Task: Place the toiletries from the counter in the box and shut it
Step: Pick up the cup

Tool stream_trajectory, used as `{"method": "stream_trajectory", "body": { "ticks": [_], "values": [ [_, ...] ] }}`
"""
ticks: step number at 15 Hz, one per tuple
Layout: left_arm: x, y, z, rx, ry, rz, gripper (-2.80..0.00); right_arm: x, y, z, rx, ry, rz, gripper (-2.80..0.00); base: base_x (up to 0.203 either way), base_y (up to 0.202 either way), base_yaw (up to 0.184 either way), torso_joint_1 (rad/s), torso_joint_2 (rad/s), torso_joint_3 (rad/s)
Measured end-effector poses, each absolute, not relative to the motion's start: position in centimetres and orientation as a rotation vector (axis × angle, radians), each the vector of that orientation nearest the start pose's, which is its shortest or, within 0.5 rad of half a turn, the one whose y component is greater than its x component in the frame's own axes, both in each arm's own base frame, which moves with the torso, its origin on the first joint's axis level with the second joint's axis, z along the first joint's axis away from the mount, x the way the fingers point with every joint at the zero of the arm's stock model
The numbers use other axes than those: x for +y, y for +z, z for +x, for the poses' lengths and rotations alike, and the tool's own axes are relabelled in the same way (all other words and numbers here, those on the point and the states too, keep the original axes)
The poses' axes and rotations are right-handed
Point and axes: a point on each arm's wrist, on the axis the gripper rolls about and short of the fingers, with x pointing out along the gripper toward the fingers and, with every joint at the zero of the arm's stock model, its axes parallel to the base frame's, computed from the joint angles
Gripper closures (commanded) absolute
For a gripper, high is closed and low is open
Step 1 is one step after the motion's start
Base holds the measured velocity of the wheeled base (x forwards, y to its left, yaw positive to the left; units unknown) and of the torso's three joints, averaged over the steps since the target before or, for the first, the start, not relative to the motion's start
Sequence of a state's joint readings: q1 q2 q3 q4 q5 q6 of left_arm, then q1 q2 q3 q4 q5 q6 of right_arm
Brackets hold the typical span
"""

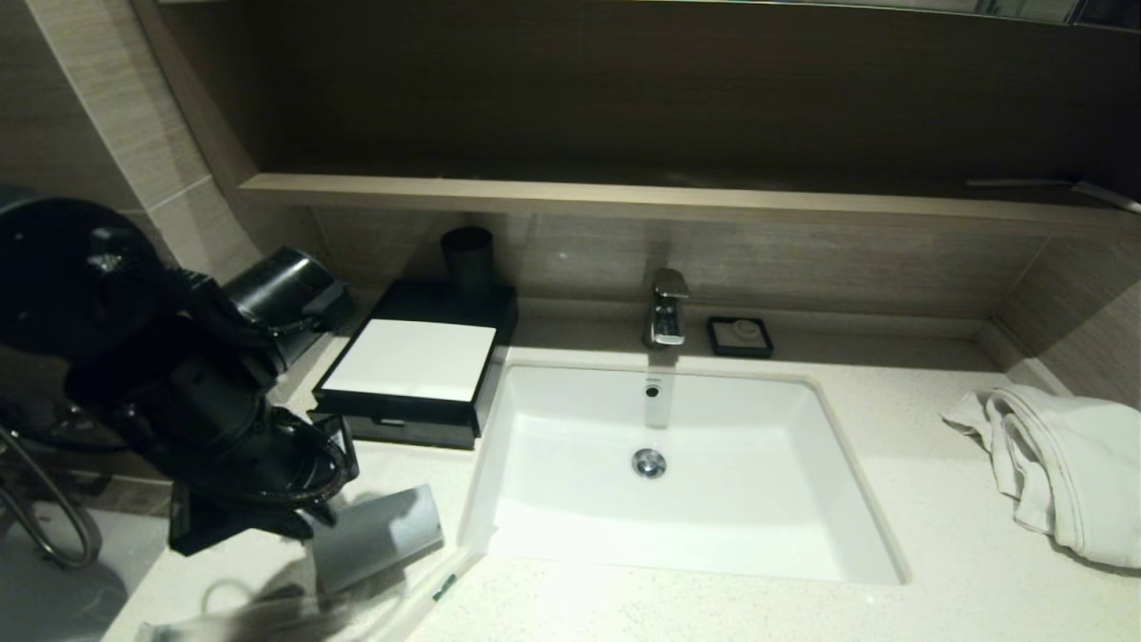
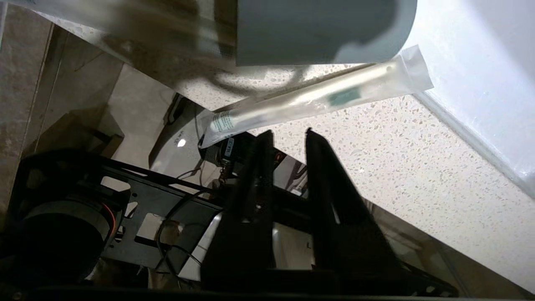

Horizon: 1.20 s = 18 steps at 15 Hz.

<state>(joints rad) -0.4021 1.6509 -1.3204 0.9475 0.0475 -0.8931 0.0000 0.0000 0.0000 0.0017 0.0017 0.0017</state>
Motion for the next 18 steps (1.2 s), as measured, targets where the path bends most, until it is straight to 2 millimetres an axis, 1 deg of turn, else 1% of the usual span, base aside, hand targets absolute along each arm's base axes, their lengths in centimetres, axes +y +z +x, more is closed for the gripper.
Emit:
{"method": "stream_trajectory", "body": {
  "ticks": [2,5,9,15,18],
  "values": [
    [-8.5,21.4,22.6,1.284,0.278,-0.515,-2.80,0.0,7.5,-2.3,0.001,0.002,0.002,0.00,0.000,0.000,0.000,0.000,0.00,0.000],
    [-7.1,20.6,22.2,1.316,0.210,-0.558,-2.80,0.0,7.5,-2.3,0.002,0.002,0.002,0.00,0.000,0.000,0.000,0.000,0.00,0.000],
    [-5.6,18.4,21.7,1.273,0.124,-0.670,-2.80,0.0,7.5,-2.3,0.002,0.002,0.001,0.00,0.000,0.000,0.000,0.000,0.00,0.000],
    [-3.3,17.3,21.0,1.201,-0.038,-0.820,-2.80,0.0,7.5,-2.3,0.002,0.001,0.002,0.00,0.000,0.000,0.000,0.000,0.00,0.000],
    [-2.4,16.5,20.6,1.148,-0.141,-0.823,-2.80,0.0,7.5,-2.3,0.002,0.001,0.002,0.00,0.000,0.000,0.000,0.000,0.00,0.000]
  ]
}}
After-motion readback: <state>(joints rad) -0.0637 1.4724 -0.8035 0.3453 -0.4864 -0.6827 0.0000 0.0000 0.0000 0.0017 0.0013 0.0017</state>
